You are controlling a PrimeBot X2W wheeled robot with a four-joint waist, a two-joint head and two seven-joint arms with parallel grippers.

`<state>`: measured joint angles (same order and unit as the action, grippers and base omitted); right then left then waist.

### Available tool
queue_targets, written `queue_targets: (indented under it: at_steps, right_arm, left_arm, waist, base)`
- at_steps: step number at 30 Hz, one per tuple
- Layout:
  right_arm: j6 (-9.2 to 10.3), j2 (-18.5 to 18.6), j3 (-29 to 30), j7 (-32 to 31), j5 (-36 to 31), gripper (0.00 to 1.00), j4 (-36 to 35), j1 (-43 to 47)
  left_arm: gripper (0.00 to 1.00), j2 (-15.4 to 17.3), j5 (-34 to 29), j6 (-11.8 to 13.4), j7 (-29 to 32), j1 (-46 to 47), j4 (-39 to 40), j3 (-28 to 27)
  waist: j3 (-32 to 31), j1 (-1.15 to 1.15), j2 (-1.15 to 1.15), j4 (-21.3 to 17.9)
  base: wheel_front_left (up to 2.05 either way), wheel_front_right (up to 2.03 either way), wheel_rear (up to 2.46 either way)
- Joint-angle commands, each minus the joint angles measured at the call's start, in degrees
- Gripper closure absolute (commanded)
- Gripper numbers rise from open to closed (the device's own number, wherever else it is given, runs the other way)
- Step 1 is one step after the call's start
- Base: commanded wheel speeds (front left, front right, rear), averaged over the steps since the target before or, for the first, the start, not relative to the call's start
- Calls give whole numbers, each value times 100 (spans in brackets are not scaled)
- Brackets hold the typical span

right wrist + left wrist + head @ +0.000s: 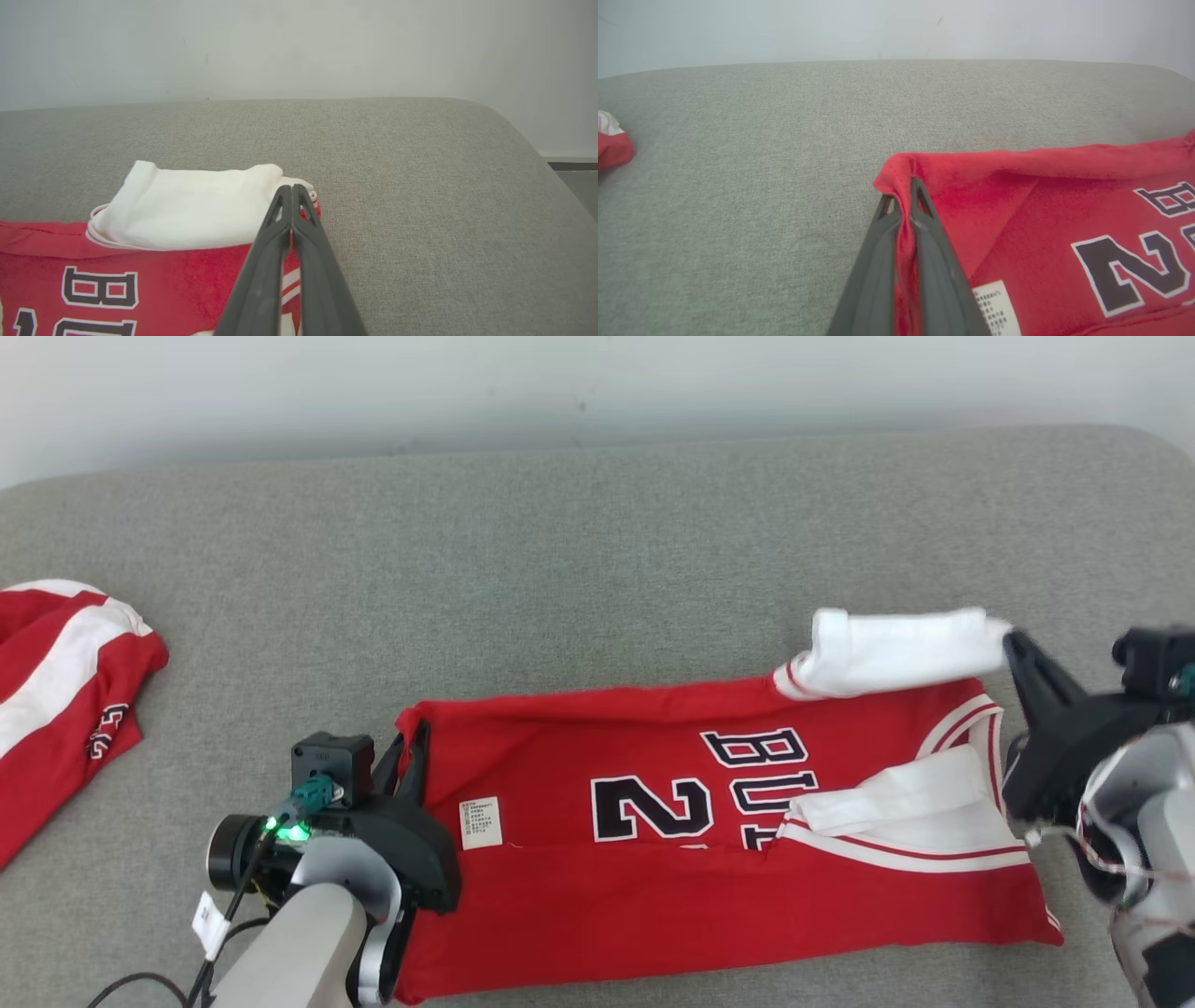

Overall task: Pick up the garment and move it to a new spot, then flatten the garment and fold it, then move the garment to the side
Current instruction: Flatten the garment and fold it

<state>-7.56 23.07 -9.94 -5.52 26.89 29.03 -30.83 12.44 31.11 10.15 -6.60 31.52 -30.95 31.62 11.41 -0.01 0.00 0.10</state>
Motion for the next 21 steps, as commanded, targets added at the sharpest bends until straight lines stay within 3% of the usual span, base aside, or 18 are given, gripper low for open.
queue_targets:
  at_steps: [1,18,19,20,21]
  right_arm:
    - [15,26,25,-121,11,100,-172,218]
    - [15,-335,515,-1487,-313,100,-2084,2285]
    - [15,-342,548,-1529,-346,100,-2133,2354]
    - [15,-334,537,-1591,-383,65,-2172,2430]
    - [15,-329,517,-1654,-410,52,-2204,2506]
  left_arm:
    - [100,50,-11,20,-42,-107,17,11]
    - [100,245,-98,8,-285,-582,-140,211]
    - [75,252,-98,9,-301,-620,-143,220]
    - [26,254,-91,7,-311,-657,-146,230]
    - [0,259,-85,8,-321,-694,-148,240]
  waist:
    - [-92,1,0,-75]
    - [-288,1,0,-180]
    - [-305,1,0,-182]
    - [-323,1,0,-182]
    - [-343,1,0,-179]
  base:
    - [0,0,0]
    - [0,0,0]
    - [0,0,0]
    - [0,0,0]
    - [0,0,0]
